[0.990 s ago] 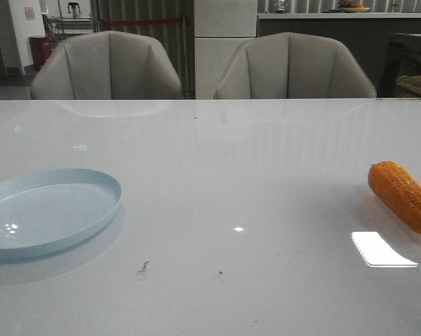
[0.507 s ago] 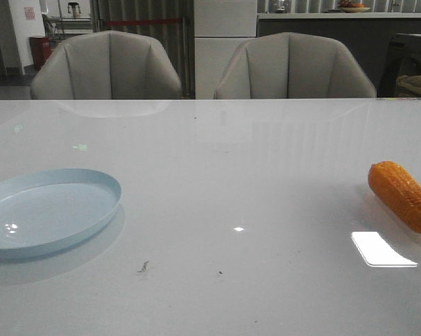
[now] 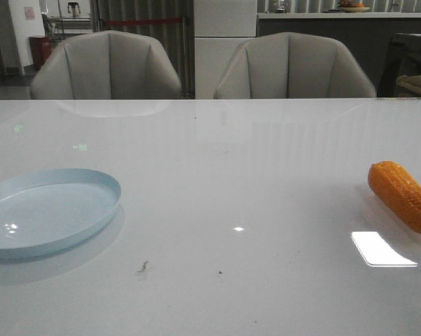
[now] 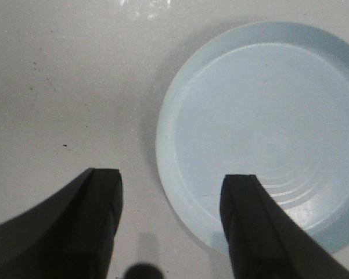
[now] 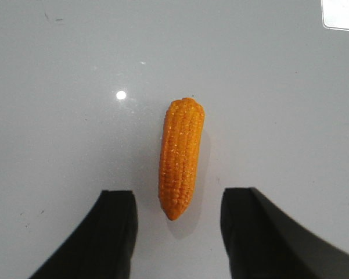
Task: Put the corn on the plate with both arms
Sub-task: 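Lower the left gripper to the light blue plate rim and grasp it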
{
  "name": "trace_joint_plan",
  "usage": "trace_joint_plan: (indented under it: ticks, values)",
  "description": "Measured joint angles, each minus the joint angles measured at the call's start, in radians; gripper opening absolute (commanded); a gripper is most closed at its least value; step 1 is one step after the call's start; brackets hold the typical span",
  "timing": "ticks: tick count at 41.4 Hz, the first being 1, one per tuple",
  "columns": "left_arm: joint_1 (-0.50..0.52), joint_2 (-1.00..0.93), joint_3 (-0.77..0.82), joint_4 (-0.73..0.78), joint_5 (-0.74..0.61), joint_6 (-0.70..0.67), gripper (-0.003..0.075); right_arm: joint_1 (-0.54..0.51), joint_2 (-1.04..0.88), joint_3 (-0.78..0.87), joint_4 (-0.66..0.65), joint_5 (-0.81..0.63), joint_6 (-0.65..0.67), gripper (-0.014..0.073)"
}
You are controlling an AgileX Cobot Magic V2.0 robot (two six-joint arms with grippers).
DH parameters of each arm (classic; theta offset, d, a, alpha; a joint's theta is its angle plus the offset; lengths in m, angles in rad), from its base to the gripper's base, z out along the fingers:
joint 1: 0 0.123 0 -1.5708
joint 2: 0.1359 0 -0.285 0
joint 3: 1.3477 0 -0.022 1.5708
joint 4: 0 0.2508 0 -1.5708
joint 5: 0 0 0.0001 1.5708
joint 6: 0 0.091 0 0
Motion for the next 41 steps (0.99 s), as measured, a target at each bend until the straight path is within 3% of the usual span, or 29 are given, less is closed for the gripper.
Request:
trace_joint_plan:
  ticks: [36, 41]
  values:
    - [0.0, 0.269, -0.009, 0.007, -0.09, -0.002, 0.0435, 0.0, 0.0, 0.0, 0.0, 0.009, 0.0, 0.0447]
    - [0.0, 0.279, -0.009, 0.007, -0.097, -0.002, 0.036, 0.0, 0.0, 0.0, 0.0, 0.009, 0.0, 0.0447]
